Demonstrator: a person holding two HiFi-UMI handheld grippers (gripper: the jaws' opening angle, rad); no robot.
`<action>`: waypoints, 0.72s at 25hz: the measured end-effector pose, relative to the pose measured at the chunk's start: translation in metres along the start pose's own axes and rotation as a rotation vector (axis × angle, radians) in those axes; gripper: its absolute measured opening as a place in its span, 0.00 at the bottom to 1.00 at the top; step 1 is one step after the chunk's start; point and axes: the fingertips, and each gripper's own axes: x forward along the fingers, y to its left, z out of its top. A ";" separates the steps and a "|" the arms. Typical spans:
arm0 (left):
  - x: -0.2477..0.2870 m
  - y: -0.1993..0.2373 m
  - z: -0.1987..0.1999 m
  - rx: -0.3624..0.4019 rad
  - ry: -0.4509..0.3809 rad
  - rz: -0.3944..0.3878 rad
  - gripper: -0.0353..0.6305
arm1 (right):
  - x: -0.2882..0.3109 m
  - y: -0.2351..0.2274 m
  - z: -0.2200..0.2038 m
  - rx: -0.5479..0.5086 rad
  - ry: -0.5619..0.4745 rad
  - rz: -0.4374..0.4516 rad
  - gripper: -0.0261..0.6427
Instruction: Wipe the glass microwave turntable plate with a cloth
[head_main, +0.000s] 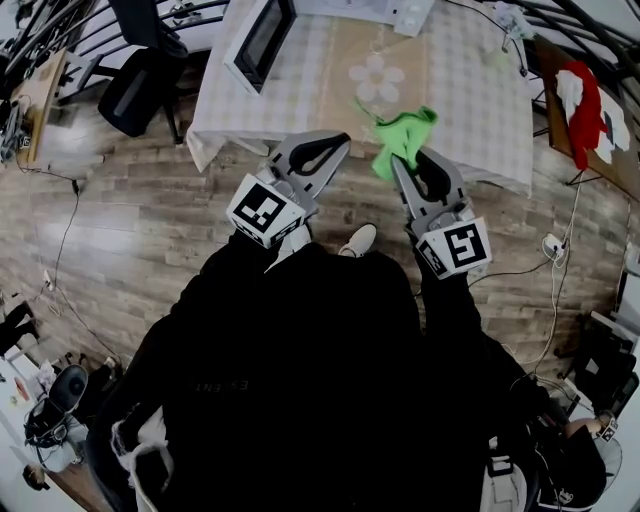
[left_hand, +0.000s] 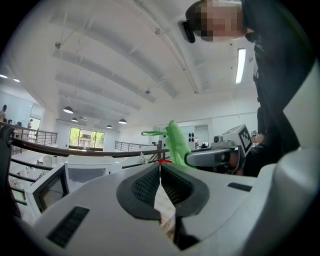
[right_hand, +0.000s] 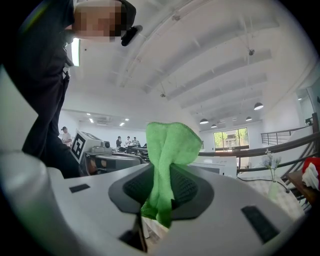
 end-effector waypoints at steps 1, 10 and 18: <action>0.004 -0.002 0.000 0.001 0.001 0.005 0.09 | -0.003 -0.004 0.000 0.000 -0.003 0.001 0.19; 0.038 -0.024 0.003 0.021 0.004 0.039 0.09 | -0.033 -0.040 -0.006 0.003 -0.013 0.016 0.19; 0.051 -0.025 0.006 0.027 0.005 0.076 0.09 | -0.037 -0.053 -0.015 -0.009 0.007 0.049 0.19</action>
